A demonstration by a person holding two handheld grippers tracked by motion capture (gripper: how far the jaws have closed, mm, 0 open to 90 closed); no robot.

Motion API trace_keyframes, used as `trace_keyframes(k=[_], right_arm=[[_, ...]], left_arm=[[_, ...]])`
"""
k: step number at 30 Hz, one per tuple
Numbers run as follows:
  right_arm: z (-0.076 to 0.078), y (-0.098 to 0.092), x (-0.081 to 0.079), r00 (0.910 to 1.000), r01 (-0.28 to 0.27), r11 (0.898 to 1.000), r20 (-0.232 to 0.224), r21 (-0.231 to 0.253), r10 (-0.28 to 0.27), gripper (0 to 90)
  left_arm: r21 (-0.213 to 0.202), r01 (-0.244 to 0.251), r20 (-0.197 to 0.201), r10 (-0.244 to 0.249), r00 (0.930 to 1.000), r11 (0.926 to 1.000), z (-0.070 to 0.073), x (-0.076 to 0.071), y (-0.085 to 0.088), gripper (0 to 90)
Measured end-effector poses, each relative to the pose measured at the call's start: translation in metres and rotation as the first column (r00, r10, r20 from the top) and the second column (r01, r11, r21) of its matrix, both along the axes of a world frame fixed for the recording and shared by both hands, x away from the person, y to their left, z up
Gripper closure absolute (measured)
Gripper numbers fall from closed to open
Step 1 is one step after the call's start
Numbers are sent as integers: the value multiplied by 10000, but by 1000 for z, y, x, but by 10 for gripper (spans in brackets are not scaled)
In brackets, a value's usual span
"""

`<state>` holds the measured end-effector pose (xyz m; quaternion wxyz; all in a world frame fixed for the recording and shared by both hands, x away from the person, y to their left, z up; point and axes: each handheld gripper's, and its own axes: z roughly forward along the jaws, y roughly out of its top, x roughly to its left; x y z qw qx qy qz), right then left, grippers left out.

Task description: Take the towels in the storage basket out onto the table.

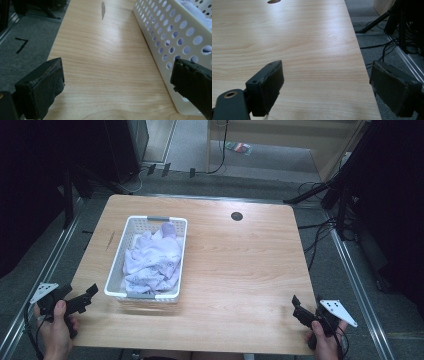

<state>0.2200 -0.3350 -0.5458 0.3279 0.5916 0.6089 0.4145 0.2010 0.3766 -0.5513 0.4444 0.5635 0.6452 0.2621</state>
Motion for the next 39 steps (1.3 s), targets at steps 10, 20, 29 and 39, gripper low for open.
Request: trace_keyframes(k=[10,20,29,39], right_arm=[[0,0,0,10000,-94,9999,-1,35,94,123],[0,0,0,10000,48,10000,-60,-10,-48,125],[0,0,1,9999,79,10000,-73,-13,-79,125],[0,0,1,10000,49,10000,-68,41,-49,124]], left_arm=[[-86,24,249,-22,9997,10000,29,-1,1,0],[500,875,-44,-874,9962,9949,62,7,-32,0],[488,1943,-686,-1908,9792,9797,90,26,-70,0],[722,2703,-1639,-2559,9527,9601,105,60,-111,0]])
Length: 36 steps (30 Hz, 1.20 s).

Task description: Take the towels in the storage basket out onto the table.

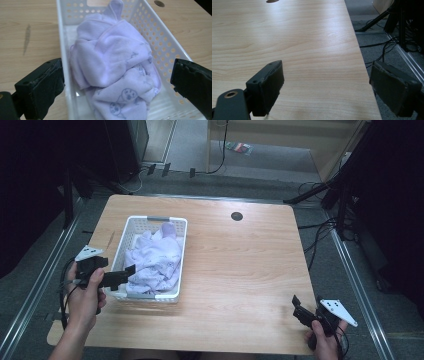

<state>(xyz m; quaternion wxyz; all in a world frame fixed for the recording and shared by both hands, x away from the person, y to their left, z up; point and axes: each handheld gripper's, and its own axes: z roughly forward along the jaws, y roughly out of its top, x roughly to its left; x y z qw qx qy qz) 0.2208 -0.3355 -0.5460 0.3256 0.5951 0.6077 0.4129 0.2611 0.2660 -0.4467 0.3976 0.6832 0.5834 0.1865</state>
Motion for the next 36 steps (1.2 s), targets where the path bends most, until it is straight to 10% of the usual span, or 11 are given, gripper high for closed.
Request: trace_keyframes(k=[13,23,28,31,36], right_arm=[[0,0,-1,10000,-88,9999,25,54,88,124],[0,0,-1,9997,-206,9998,95,56,206,124],[0,0,-1,9995,-284,9996,135,56,284,125],[0,0,-1,9994,-320,9995,140,37,320,124],[0,0,-1,9993,-331,9994,146,39,331,125]], left_arm=[[196,599,-1531,-562,9866,9980,-7,56,-37,0],[1261,562,-2277,-263,9734,9904,-23,84,-55,0],[1665,765,-3055,-223,9519,9831,-36,95,-62,0],[1901,1057,-3875,-244,9216,9761,-48,106,-68,0],[2393,1002,-4105,71,9118,9658,-56,112,-72,0]])
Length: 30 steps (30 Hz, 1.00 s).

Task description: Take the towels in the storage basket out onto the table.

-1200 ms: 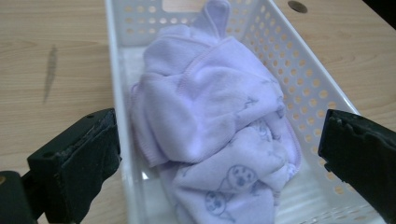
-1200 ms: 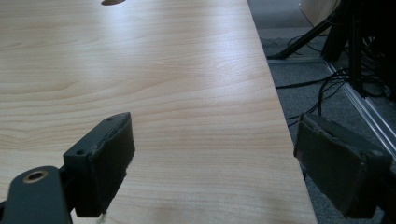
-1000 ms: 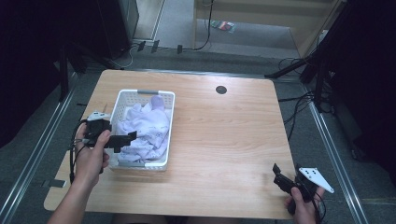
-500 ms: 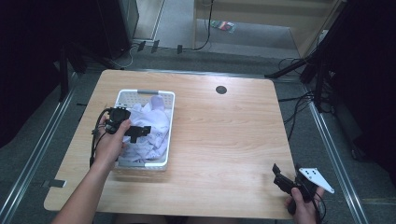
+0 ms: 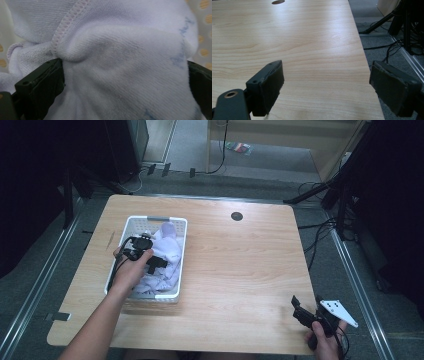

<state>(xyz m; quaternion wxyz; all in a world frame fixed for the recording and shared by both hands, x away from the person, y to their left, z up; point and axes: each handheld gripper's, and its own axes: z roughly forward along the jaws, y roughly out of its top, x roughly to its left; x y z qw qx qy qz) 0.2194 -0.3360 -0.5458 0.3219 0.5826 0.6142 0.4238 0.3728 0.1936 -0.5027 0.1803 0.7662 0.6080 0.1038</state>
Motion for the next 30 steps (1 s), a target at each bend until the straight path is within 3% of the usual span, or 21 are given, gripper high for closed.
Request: trace_keyframes(k=[2,3,4,7,13,15,18,19,22,26,30], right_arm=[[0,0,0,10000,-10,10000,10,-9,10,125],[0,0,0,10000,-10,10000,10,-9,10,125],[0,0,0,10000,-8,10000,3,2,8,124],[0,0,0,10000,-30,10000,6,-18,30,125],[0,1,0,10000,-72,10000,-28,-66,72,125],[0,1,0,10000,-55,10000,-40,-46,55,125],[0,1,0,10000,-79,10000,-27,-47,79,125],[0,1,0,9999,-101,9999,-41,-68,101,125],[0,1,0,9999,-116,9999,-55,-62,116,125],[0,1,0,9999,-112,9999,-60,-62,112,125],[0,0,0,10000,-89,10000,-43,-17,89,125]], left_arm=[[288,-121,-306,130,9994,9995,-7,4,-2,0],[288,-121,-306,130,9994,9995,-7,4,-2,0],[722,3,-396,26,9992,9974,-12,3,-7,0],[985,123,-506,-74,9987,9951,-14,5,-11,0],[1094,372,-811,-284,9963,9933,-15,8,-12,0],[1107,289,-702,-212,9973,9934,-15,7,-12,7],[1161,238,-619,-167,9979,9930,-11,7,-8,182],[1382,331,-468,-268,9985,9899,-8,5,-5,293],[1397,-2,-353,52,9994,9902,-5,4,1,505],[1554,-106,-350,162,9993,9878,-3,6,0,597],[1148,-227,-258,258,9993,9931,1,6,5,623]])
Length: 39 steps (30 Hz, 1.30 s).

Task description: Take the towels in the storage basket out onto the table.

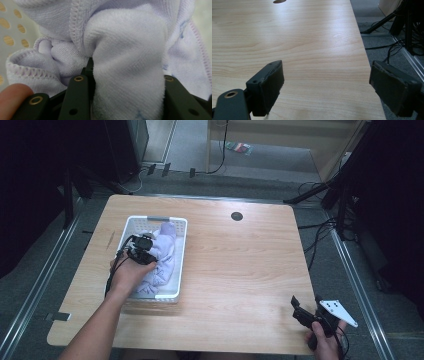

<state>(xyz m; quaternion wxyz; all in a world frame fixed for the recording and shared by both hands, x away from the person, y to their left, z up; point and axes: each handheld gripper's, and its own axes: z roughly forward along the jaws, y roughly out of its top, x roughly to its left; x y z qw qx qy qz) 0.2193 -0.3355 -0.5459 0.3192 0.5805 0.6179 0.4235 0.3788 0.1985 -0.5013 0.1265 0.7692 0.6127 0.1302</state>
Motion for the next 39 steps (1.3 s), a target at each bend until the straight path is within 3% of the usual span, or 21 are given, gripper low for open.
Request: trace_keyframes(k=[3,8,14,16,17,24,30,39], right_arm=[[0,0,0,10000,-33,10000,-1,12,33,125],[0,0,0,10000,-28,10000,6,15,28,125],[0,0,0,10000,-15,10000,3,9,15,125],[0,0,0,10000,-11,10000,4,11,11,125],[0,0,0,10000,-4,10000,6,19,4,125],[0,0,0,10000,-16,10000,5,3,16,125],[0,0,0,10000,-21,10000,-13,-27,20,125],[0,0,0,10000,-63,10000,-5,-36,63,125]], left_arm=[[-259,136,58,-134,9999,9996,8,-2,1,623],[-279,370,194,-364,9991,9989,25,-5,-2,619],[-229,544,858,-522,9949,9983,59,-11,-7,616],[-217,523,958,-500,9941,9984,63,-12,-7,616],[-207,644,1073,-618,9923,9977,73,-13,-8,615],[-264,797,1457,-751,9865,9965,95,-17,-14,610],[-380,1061,1631,-986,9817,9936,113,-18,-31,604],[-448,1471,1844,-1366,9733,9881,129,-18,-64,597]])
